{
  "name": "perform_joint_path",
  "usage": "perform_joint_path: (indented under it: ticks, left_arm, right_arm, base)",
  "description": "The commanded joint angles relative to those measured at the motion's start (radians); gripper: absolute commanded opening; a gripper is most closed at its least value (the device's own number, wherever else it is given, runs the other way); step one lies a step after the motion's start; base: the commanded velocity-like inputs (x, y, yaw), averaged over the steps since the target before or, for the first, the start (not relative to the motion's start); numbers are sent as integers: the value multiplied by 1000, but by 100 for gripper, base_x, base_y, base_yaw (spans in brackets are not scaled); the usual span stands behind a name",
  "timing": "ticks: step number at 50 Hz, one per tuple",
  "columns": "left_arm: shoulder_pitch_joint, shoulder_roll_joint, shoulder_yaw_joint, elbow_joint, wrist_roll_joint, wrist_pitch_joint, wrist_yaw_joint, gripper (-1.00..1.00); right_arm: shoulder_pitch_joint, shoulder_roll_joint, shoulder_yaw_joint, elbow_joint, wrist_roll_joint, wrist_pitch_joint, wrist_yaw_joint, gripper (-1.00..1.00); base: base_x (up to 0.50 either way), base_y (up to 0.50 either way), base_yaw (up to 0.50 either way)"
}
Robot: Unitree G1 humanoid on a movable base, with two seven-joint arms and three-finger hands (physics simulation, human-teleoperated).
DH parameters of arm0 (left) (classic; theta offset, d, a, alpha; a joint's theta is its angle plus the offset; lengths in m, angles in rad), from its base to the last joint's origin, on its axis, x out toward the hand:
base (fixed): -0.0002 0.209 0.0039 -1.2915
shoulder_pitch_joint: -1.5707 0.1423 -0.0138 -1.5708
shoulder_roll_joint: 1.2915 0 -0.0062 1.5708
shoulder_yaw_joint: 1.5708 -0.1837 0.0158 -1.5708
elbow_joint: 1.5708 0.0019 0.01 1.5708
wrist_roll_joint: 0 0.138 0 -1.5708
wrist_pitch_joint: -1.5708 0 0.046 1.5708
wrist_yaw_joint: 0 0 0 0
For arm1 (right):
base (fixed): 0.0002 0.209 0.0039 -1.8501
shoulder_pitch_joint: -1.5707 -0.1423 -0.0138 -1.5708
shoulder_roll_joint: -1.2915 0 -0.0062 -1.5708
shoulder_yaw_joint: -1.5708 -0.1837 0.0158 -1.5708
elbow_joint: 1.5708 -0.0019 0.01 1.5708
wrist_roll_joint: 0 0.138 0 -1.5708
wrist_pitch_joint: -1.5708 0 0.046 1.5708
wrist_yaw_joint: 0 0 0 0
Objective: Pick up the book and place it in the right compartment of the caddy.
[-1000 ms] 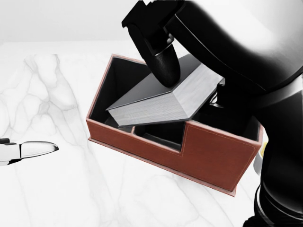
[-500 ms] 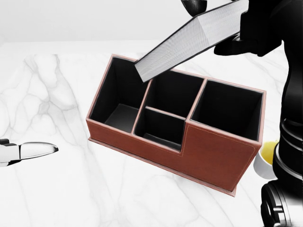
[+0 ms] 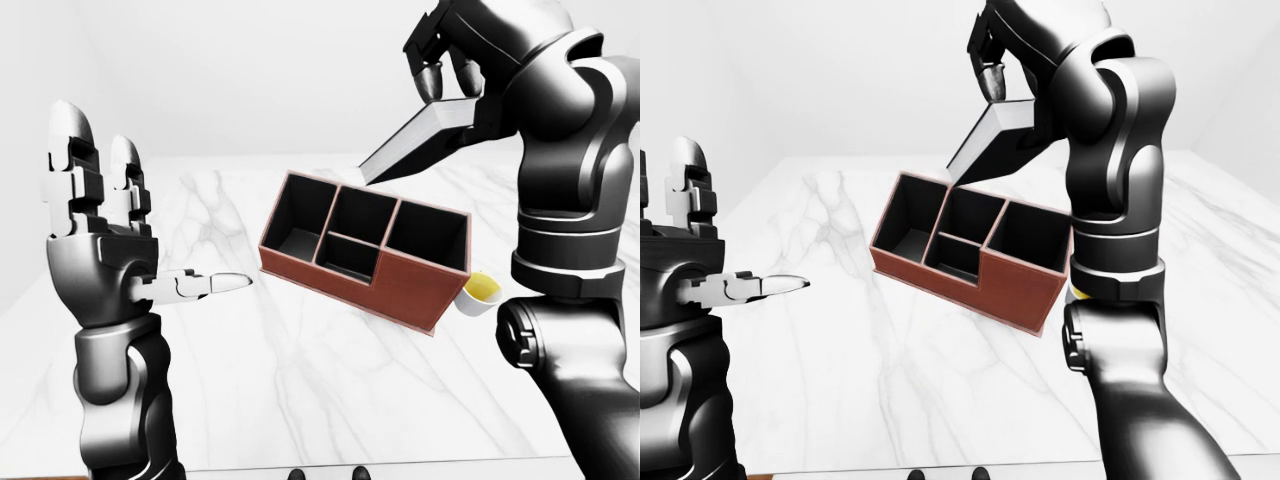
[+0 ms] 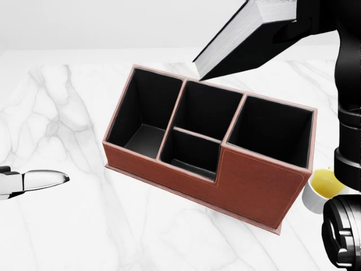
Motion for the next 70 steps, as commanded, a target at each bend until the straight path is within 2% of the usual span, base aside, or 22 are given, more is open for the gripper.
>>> perform_joint_path:
  ticks: [1,3,11,35,52,70]
  left_arm:
    - [1,0,-1,-4,-3,0,-2,100]
    - [2,0,-2,-6,-3,0,-3,100]
    - [3,-2,-1,-10,-7,0,-4,100]
    - [-1,-1,1,-9,-11,0,2,100]
    - [-2,2,2,-8,-15,0,4,100]
    - [-3,2,2,-4,-12,0,4,100]
  right_arm:
    - [-23,-13,-3,202,-62,-43,-123,-100]
    - [-22,-14,-1,235,-68,-55,-145,-100]
    - [-21,-8,15,323,-110,-68,-191,-100]
    - [-67,-7,44,610,-239,-68,-382,-100]
    - [-68,-33,45,682,-291,-68,-420,-100]
    - [-57,-29,61,796,-335,-68,-492,-100]
  base:
    - [0,0,0]
    - [0,0,0]
    - [0,0,0]
    - [0,0,0]
    - [0,0,0]
    - [0,0,0]
